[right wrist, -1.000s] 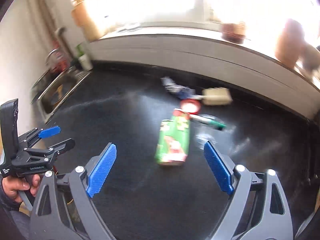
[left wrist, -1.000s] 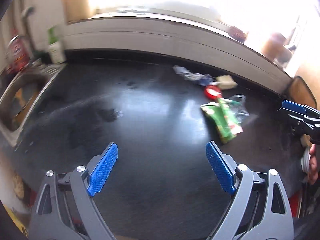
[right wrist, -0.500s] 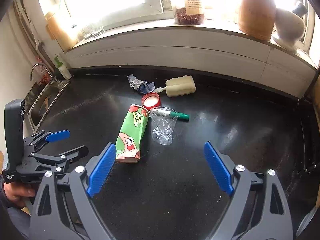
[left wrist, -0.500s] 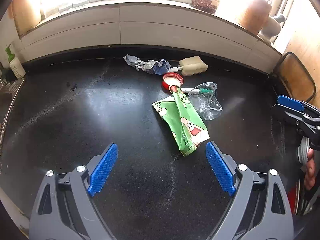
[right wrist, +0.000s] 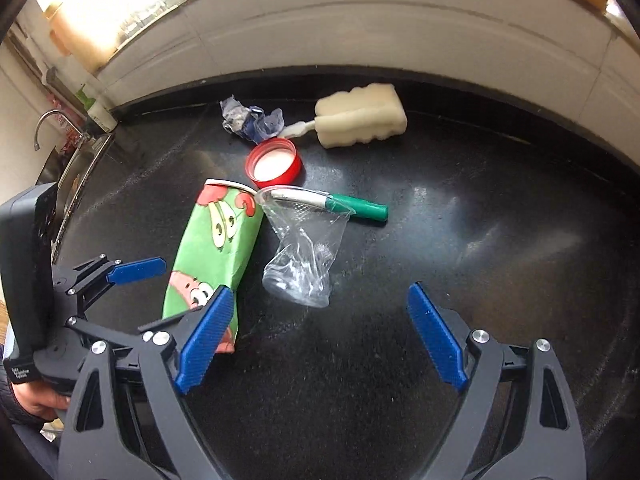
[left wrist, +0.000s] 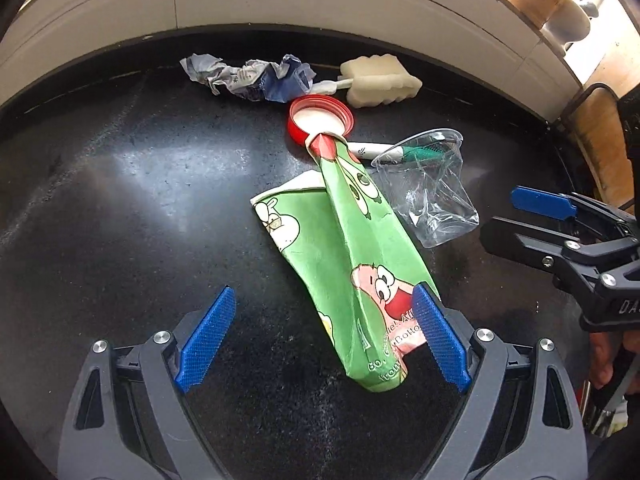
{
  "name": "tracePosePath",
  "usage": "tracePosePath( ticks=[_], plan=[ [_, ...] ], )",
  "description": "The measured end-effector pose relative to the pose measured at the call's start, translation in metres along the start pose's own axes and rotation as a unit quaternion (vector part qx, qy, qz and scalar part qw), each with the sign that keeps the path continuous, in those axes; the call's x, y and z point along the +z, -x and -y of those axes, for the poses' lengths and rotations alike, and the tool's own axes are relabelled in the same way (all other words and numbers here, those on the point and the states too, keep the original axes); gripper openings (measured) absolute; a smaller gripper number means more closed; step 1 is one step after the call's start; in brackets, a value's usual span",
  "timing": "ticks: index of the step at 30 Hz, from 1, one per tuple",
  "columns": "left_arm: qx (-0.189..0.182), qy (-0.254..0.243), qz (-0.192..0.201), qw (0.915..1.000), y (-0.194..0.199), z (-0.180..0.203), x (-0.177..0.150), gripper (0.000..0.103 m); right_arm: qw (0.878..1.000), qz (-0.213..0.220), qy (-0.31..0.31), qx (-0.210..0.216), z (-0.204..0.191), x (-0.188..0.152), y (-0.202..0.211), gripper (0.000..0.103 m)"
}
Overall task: Collect trash
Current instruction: 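Grasp the green snack bag with left tool while right tool grasps the clear plastic cup, then carry snack bag and cup to the bin and open both tools over it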
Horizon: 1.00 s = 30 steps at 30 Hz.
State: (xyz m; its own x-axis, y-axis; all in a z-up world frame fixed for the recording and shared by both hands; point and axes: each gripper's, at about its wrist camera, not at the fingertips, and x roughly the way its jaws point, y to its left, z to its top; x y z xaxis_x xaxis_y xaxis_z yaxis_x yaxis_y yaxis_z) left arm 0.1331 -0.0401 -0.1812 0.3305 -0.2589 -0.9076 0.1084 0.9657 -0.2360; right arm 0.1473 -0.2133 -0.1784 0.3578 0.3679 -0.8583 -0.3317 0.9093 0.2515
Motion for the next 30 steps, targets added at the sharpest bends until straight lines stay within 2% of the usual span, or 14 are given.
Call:
tracePosePath(
  ticks=[4,8,10,12,14,16,20,30],
  plan=[
    [-0.027,0.008,-0.007,0.9996,-0.01,-0.001,0.003,0.087,1.0,-0.02,-0.007,0.017,0.004,0.011,-0.021,0.081],
    [-0.036,0.001,-0.005,0.9993,-0.016,0.004,0.006,0.086,0.998,-0.044,-0.017,0.037,0.007,0.019,-0.04,0.063],
    [-0.047,0.001,-0.003,0.9989,-0.018,0.005,0.009,0.077,0.997,-0.051,-0.024,0.044,0.008,0.021,-0.045,0.053],
    [-0.071,0.012,-0.005,0.9974,-0.02,0.005,0.012,0.059,0.997,-0.051,-0.02,0.05,0.006,0.023,-0.047,0.045],
    [-0.077,0.013,-0.002,0.997,-0.018,0.008,0.015,0.048,0.998,-0.049,-0.013,0.049,0.002,0.024,-0.046,0.04],
    [-0.058,-0.002,0.002,0.9983,-0.016,0.013,0.017,0.043,0.998,-0.042,-0.01,0.044,0.001,0.024,-0.042,0.039],
    [-0.045,0.001,0.016,0.9989,-0.012,0.008,0.019,0.037,0.998,-0.041,-0.012,0.042,0.003,0.025,-0.033,0.038],
    [-0.011,0.002,0.053,0.9986,0.032,0.002,0.003,0.036,0.999,-0.004,0.011,0.034,-0.009,0.022,0.006,0.037]
  ],
)
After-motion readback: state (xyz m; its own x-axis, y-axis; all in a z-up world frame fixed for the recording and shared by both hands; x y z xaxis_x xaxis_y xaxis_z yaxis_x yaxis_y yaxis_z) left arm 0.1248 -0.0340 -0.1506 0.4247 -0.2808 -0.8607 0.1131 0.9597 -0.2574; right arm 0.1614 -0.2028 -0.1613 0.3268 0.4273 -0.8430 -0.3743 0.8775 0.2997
